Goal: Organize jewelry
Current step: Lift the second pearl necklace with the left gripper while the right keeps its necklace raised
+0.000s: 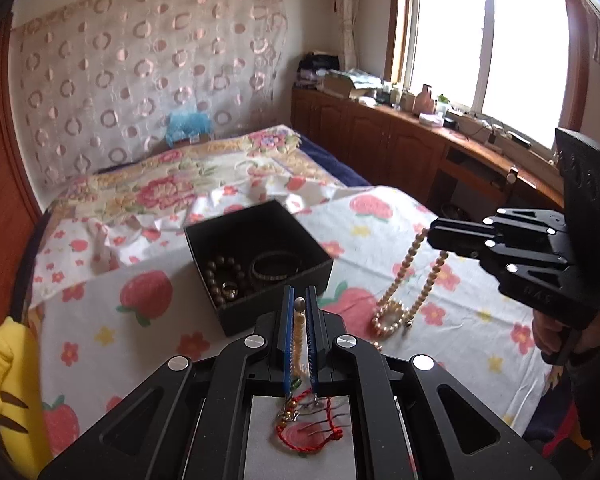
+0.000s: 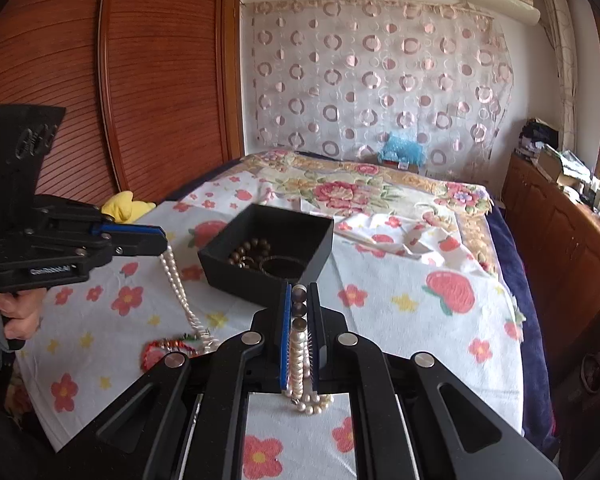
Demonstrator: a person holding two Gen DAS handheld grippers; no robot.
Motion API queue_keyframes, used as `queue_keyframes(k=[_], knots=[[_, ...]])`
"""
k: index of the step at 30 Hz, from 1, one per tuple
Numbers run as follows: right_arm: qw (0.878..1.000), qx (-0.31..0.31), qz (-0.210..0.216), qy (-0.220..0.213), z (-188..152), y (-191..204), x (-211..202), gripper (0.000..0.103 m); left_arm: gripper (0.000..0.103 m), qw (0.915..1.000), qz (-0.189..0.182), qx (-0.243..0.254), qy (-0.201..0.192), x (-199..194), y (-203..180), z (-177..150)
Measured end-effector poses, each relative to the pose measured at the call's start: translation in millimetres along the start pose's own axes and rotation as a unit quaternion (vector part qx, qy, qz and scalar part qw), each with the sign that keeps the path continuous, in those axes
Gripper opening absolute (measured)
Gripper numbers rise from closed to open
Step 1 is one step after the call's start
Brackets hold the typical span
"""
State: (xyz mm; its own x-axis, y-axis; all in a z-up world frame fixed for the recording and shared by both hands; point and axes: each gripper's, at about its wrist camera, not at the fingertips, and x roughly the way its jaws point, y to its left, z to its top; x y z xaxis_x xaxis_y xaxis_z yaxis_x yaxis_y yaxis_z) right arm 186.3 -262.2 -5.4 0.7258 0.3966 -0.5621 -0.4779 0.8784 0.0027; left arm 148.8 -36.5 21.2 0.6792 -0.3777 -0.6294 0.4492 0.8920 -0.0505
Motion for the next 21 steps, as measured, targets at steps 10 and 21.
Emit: queue_keyframes(k=[10, 21], knots=[[0.999, -0.021, 0.002, -0.04, 43.4, 9.5, -19.6, 0.008, 0.005, 0.999, 0.016, 0.002, -0.042, -30.4, 4.0, 30.1], [0.997, -0.036, 0.003, -0.067, 92.0, 14.6, -25.1, 0.008, 0.005, 0.9969, 0.04, 0.001, -0.067, -40.5, 16.0, 73.9]])
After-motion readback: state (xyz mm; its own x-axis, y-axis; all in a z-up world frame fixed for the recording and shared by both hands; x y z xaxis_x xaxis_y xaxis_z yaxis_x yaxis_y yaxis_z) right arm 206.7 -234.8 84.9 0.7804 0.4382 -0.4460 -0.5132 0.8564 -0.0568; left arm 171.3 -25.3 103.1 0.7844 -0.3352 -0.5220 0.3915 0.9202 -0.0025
